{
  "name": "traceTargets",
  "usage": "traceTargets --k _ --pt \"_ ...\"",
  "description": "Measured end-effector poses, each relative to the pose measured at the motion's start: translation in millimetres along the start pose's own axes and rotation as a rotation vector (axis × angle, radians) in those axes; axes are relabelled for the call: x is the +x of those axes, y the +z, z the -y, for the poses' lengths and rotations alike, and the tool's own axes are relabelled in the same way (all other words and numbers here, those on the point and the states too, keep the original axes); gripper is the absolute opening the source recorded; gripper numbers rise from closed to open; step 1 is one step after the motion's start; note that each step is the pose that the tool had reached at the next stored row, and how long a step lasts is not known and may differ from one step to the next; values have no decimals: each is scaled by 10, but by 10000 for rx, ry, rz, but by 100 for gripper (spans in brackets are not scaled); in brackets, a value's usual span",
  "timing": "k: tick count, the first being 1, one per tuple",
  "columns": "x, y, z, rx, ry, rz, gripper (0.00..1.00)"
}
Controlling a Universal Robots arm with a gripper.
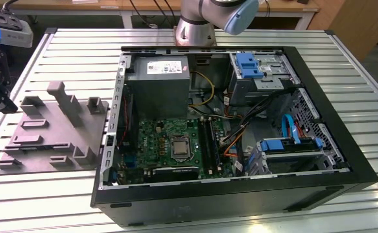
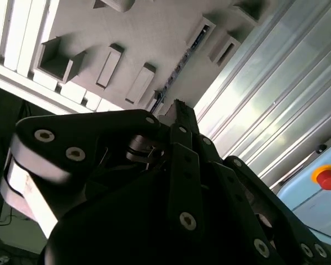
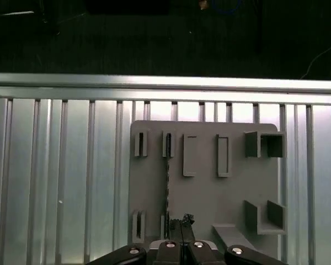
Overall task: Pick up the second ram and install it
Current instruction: 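Pick up the second ram and move it above second insertion slot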
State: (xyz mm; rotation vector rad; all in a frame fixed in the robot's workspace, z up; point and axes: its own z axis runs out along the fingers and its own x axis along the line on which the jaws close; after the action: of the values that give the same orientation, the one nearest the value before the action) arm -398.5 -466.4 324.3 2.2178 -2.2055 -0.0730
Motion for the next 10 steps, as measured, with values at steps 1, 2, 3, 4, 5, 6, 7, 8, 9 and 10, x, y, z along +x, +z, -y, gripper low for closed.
traceTargets --k 1,2,3,4,5,6,7,8,9,10 --pt "0 0 0 0 -15 -1 10" --pt "0 1 0 0 -29 -1 10" --pt "0 2 0 1 -33 -1 10" --pt "0 10 1 9 -34 0 10" --pt "0 21 1 24 -34 2 10" --pt "0 32 1 39 -35 -1 10" --pt "1 46 2 61 -35 -1 10" --pt "1 62 3 79 -36 -2 10" --pt "2 75 3 85 -37 -1 10" --pt "2 89 4 87 -37 -1 10"
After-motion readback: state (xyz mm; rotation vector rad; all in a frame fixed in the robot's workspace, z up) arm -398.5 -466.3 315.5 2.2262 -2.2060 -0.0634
